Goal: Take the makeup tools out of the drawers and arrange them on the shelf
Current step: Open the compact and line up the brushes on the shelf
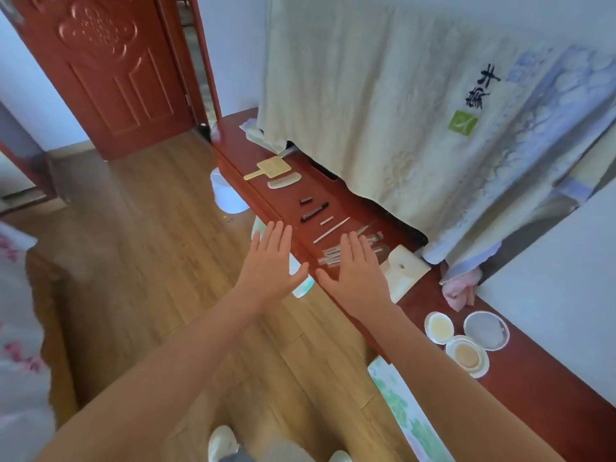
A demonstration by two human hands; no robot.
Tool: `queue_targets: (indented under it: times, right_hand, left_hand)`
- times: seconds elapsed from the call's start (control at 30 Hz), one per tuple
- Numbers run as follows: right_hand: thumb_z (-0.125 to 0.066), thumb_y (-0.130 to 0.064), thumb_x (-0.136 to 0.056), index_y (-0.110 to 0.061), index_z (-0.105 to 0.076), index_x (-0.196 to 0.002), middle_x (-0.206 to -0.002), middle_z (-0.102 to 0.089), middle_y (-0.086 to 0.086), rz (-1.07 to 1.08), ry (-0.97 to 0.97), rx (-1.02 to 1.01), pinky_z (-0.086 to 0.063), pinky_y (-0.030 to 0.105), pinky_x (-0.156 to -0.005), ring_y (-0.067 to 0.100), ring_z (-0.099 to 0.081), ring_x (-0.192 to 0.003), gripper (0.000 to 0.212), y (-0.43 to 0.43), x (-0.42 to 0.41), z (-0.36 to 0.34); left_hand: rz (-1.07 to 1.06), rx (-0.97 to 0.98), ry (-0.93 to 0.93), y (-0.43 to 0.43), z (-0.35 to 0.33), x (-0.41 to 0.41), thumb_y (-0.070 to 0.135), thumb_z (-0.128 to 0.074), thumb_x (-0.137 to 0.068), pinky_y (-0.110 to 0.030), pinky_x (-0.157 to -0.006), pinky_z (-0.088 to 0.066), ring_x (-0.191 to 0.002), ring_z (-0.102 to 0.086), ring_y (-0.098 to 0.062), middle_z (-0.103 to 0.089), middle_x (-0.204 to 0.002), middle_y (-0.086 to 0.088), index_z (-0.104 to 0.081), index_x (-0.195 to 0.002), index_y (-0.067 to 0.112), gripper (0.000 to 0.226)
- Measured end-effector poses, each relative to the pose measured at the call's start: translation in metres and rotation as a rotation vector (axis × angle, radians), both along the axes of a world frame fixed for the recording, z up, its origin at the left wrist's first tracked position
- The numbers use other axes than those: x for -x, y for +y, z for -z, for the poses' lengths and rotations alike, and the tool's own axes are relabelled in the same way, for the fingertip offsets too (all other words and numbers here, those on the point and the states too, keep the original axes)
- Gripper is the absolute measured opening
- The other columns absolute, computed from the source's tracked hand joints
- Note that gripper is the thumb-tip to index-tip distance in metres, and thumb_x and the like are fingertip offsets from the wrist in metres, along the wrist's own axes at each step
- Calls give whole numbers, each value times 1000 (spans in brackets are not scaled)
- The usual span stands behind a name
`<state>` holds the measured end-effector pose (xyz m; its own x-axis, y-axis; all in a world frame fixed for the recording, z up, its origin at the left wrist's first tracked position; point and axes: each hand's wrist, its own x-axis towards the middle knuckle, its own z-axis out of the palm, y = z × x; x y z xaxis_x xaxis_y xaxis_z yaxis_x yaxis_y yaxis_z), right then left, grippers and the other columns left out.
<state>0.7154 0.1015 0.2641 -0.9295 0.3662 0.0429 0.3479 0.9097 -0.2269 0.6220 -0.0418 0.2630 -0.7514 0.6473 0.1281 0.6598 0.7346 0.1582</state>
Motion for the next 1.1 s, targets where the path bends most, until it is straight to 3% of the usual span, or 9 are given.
queue_targets:
  times: [0.13,0.27,0.57,0.87,1.0,1.1]
  right_hand:
    - [-23,-66,-79,2,-36,-140,-146,-38,21,12,25,-10,-28,44,-111,35,-33,-138,92,-44,41,-1]
    - [-29,-64,-84,-2,-22,-147,-154,-24,16,30,-8,-18,-17,39,-117,31,-17,-144,89,-89,78,1]
    - [-33,-59,-92,-8,-7,-150,-159,-8,8,92,-105,12,-10,39,-118,24,-3,-147,82,-161,130,6]
    - [-31,-62,-91,-12,-4,-150,-160,-2,5,214,-144,33,-8,40,-119,24,1,-147,82,-157,185,15]
    - [-30,-62,-91,-12,-2,-150,-160,-1,5,313,-146,44,-6,39,-118,23,3,-147,82,-139,211,18]
    - [-32,-60,-91,-11,-4,-150,-160,-3,5,392,-115,79,-10,40,-120,22,2,-147,81,-128,226,17]
  left_hand:
    - [-4,5,-18,-50,2,40,59,-24,-85,-36,-116,4,-146,-3,-24,-10,-158,-11,-10,-149,8,84]
    - [19,13,-4,-102,-2,78,52,-36,-92,-36,-117,3,-146,-2,-24,-8,-158,-11,-10,-149,7,77]
    - [80,13,-37,-179,5,146,58,-32,-87,-35,-116,4,-146,-4,-26,-9,-157,-15,-10,-149,5,84]
    - [209,26,-56,-165,15,221,49,-47,-88,-38,-118,1,-146,-2,-26,-6,-158,-14,-9,-149,5,84]
    - [280,11,-41,-136,17,265,52,-46,-88,-30,-110,9,-146,-1,-23,-6,-159,-8,-7,-150,9,85]
    - [348,13,-22,-111,17,293,52,-47,-87,-33,-111,4,-146,-8,-25,-14,-157,-10,-14,-149,8,83]
